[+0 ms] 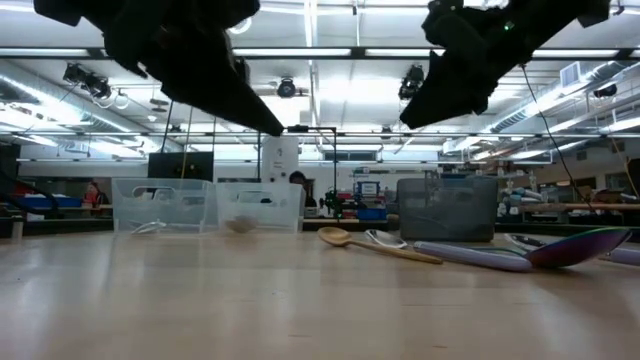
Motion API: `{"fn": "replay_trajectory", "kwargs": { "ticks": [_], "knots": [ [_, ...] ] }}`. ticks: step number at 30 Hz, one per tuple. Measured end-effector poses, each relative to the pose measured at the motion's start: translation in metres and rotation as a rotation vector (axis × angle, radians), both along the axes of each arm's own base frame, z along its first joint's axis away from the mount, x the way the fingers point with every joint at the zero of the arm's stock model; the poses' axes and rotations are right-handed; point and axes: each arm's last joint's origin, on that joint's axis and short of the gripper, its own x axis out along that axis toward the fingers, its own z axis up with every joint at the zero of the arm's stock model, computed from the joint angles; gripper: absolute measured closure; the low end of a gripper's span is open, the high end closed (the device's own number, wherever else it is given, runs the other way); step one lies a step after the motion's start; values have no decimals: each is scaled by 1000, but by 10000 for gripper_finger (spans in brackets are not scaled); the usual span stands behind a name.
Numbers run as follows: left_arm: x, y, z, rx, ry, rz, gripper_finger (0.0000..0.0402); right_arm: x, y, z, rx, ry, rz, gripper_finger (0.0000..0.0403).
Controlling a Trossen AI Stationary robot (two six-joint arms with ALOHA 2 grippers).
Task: Sort silverware by color (type)
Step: Put the purple spoon into the left transparent bin
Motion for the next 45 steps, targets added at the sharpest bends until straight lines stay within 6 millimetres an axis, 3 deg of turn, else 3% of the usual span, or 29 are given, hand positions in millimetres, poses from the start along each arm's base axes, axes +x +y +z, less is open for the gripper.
{"fn": "replay_trajectory", "kwargs": {
  "ticks": [16, 25, 32, 38, 45],
  "knots": [
    [25, 13, -8, -19, 138, -58, 258, 16, 43, -48, 50, 78, 83, 232],
    [44, 14, -15, 41, 224, -122, 258, 11, 52, -54, 133, 134, 135, 232],
    [63, 28, -19, 144, 252, -183, 258, 8, 54, -62, 112, 191, 127, 232],
    [66, 43, -25, 152, 307, -252, 258, 3, 54, -58, 126, 213, 133, 232],
    [69, 42, -33, 240, 324, -330, 258, 0, 58, -59, 198, 225, 130, 232]
  ]
}}
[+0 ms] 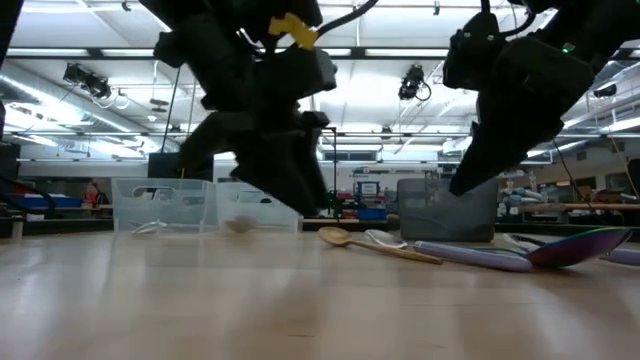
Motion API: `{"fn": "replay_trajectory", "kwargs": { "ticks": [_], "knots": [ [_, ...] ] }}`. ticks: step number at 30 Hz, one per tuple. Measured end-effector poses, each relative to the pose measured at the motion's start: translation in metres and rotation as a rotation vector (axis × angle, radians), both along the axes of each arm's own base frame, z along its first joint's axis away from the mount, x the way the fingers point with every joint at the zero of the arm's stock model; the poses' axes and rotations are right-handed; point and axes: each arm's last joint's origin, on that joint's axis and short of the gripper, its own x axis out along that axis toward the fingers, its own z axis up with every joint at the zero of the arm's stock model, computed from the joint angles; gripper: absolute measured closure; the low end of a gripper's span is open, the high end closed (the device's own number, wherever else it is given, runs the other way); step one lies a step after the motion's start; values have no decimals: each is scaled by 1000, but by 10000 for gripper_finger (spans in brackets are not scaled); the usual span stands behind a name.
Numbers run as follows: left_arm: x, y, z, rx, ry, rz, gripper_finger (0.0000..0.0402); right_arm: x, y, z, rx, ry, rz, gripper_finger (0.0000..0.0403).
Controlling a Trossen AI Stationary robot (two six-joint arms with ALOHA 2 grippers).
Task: Sort silverware by color (type)
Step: Put the purple spoon into the left transparent bin
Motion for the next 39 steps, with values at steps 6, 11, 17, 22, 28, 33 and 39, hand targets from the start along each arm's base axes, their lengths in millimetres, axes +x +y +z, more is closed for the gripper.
{"fn": "replay_trajectory", "kwargs": {
  "ticks": [6, 11, 17, 22, 28, 33, 39],
  "knots": [
    [-3, -12, 0, -7, -2, 28, 258, -1, 4, -9, 35, 37, -39, 232],
    [-6, -21, 0, 11, -9, 37, 258, 5, 11, -5, 40, 50, -52, 232],
    [-9, -21, -2, -36, 16, 113, 258, 18, 20, -3, -5, 111, -52, 232],
    [-14, -23, -2, -73, 51, 170, 258, 36, 31, -12, -46, 190, -43, 232],
    [-25, -35, 7, -91, 79, 172, 258, 52, 39, -14, -47, 206, -38, 232],
    [-36, -42, 15, -101, 115, 189, 258, 55, 41, -16, -36, 200, -46, 232],
    [-54, -40, 22, -39, 204, 254, 258, 59, 41, -25, -22, 197, -46, 232]
  ]
}}
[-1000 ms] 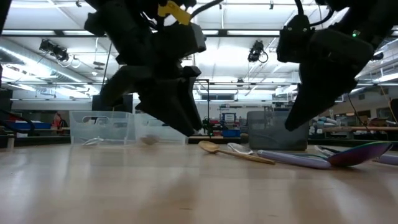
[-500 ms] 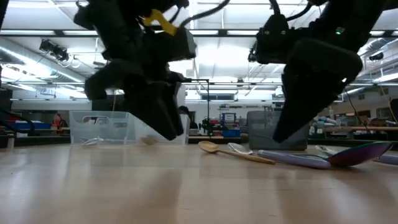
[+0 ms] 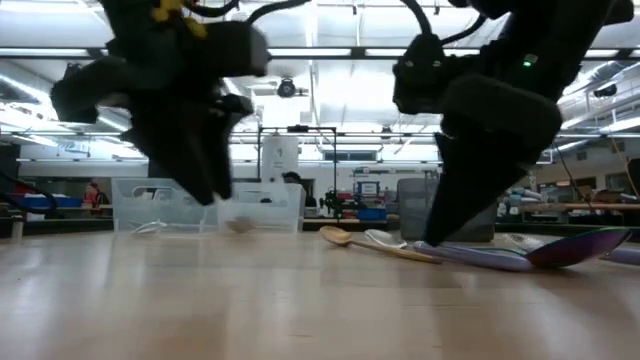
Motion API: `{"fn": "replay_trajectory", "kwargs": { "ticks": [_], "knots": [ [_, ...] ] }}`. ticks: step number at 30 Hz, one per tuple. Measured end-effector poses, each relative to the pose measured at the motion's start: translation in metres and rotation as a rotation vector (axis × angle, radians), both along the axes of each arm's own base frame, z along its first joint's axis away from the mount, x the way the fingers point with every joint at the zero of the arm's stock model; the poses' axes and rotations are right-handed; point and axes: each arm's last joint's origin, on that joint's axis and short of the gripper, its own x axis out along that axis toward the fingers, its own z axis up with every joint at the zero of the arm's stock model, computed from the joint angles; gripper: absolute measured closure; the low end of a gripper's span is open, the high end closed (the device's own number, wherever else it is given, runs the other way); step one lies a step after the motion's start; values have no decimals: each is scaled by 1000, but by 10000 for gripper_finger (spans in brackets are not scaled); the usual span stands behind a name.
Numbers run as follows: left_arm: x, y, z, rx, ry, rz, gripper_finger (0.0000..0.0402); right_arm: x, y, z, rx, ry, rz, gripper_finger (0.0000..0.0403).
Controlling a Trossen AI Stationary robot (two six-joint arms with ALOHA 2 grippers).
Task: Sort silverware by color (type)
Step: Put the purple spoon into the left transparent bin
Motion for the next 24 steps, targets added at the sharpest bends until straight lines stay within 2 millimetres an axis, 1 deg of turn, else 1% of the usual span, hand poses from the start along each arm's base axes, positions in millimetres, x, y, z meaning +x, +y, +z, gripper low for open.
{"fn": "replay_trajectory", "kwargs": {
  "ticks": [3, 5, 7, 9, 12, 13, 15, 17, 18, 22, 24],
  "knots": [
    [-1, 1, 4, 1, -7, 20, 258, -1, -1, -4, -8, 27, 2, 232],
    [-6, 2, 7, 5, 17, 31, 258, 0, -2, -7, -5, 42, 1, 232],
    [-6, 1, 9, -4, 1, 39, 258, -1, -3, -9, 2, 63, 5, 232],
    [-14, 1, 15, 2, 20, 40, 258, -1, -4, -10, 1, 80, 4, 235],
    [-18, -3, 25, -8, -21, 53, 258, -1, -5, -11, 10, 94, 7, 246],
    [-21, -3, 28, 1, -26, 57, 258, -2, -5, -11, 7, 101, 14, 251],
    [-22, -7, 35, -8, -71, 50, 258, -2, -4, -10, 11, 109, 46, 265],
    [-26, -11, 39, -9, -88, 38, 258, -1, -5, -10, 14, 113, 62, 284],
    [-25, -12, 41, -19, -110, 35, 258, -1, -6, -10, 15, 117, 67, 295],
    [-25, -17, 40, -26, -121, 20, 258, 0, -8, -10, 23, 124, 81, 343],
    [-24, -19, 39, -28, -124, 21, 258, 0, -9, -10, 20, 125, 83, 350]
  ]
}}
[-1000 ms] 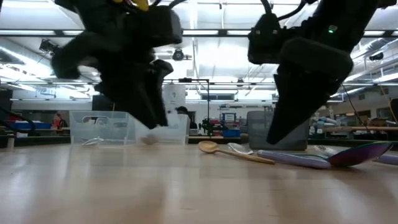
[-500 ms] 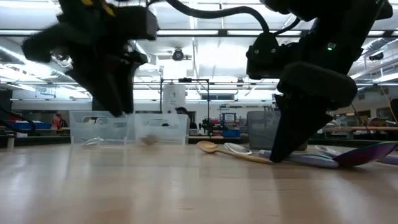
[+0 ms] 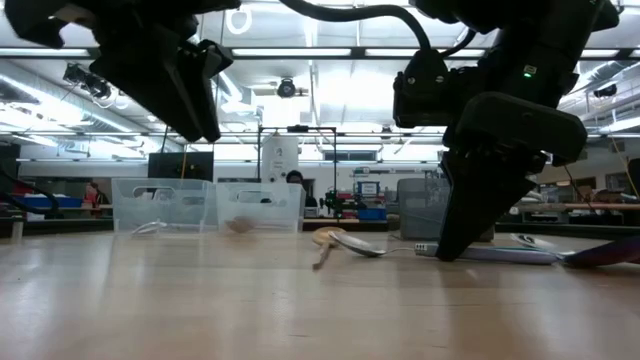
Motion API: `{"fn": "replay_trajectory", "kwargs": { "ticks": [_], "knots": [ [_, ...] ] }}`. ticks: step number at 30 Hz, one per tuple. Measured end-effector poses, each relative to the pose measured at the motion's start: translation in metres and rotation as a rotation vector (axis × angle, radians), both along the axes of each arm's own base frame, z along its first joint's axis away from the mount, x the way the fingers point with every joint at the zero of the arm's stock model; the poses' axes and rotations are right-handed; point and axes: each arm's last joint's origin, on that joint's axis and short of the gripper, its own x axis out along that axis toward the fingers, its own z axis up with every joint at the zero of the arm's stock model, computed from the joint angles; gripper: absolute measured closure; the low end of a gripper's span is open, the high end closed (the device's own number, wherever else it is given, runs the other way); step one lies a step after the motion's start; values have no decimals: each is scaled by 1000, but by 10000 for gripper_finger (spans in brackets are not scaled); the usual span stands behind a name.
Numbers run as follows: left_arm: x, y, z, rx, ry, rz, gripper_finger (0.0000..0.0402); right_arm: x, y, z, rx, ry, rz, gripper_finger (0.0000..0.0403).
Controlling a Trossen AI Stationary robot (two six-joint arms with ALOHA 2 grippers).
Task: Sort silverware by color (type)
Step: Put the purple spoon into the left transparent bin
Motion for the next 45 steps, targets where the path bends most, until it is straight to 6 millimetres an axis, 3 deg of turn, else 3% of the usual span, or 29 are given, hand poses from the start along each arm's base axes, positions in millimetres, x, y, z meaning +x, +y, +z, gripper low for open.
{"fn": "replay_trajectory", "kwargs": {
  "ticks": [7, 22, 28, 35, 45],
  "knots": [
    [0, 0, 0, -7, -3, 12, 258, 1, -4, 1, -21, -1, 7, 350],
    [4, 2, 2, 37, -64, 60, 257, -8, -14, 32, -184, -51, 48, 350],
    [5, 3, 3, 52, -89, 75, 228, -8, -18, 40, -239, -71, 92, 350],
    [9, 1, 6, 28, -141, 84, 180, -5, -20, 33, -258, -138, 126, 347],
    [13, -1, 8, 5, -183, 86, 192, 0, -30, 33, -278, -143, 124, 345]
  ]
}}
